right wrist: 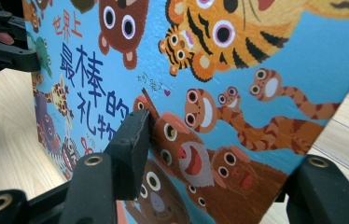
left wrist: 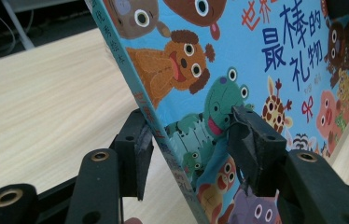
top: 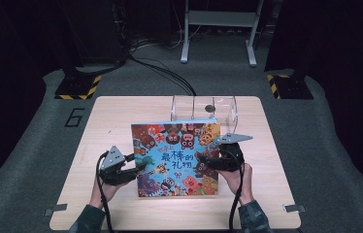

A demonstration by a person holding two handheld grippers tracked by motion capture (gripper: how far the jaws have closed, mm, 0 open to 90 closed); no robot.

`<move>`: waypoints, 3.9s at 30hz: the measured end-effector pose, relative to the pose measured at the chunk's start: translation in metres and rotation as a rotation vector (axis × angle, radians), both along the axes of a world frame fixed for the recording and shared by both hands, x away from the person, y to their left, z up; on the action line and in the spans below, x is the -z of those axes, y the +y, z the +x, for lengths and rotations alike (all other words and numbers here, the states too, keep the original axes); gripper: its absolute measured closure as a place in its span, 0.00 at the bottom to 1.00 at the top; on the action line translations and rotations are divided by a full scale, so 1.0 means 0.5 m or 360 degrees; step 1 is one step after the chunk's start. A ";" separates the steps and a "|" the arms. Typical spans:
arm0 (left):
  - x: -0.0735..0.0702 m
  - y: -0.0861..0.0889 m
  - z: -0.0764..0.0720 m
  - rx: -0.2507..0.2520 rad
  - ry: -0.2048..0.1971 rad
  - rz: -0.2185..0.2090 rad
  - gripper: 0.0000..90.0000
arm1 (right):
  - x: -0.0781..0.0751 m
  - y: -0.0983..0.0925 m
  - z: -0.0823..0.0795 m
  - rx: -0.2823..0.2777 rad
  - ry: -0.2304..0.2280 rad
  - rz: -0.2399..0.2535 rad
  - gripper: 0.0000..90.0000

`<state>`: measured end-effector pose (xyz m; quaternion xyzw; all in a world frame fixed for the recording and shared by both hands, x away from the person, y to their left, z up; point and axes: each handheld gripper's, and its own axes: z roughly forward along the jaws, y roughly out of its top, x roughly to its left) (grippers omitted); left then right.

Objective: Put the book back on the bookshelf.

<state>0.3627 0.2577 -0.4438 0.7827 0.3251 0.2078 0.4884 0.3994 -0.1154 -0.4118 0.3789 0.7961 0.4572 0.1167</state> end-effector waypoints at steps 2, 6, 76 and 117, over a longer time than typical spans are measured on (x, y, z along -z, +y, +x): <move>-0.001 -0.002 -0.003 -0.0015 -0.0032 0.0023 0.57 | -0.005 0.002 0.000 0.0003 0.0001 -0.0013 0.51; 0.001 -0.002 -0.009 -0.0039 -0.0071 0.0056 0.59 | -0.013 0.006 -0.001 -0.0011 0.0000 -0.0024 0.51; -0.043 -0.005 0.015 0.0289 -0.0062 -0.0106 0.66 | -0.030 -0.015 -0.004 -0.0058 -0.0001 0.0037 0.43; -0.056 0.009 0.015 0.0623 0.0002 -0.0087 0.85 | -0.026 -0.073 0.035 -0.0026 -0.0029 0.0184 0.35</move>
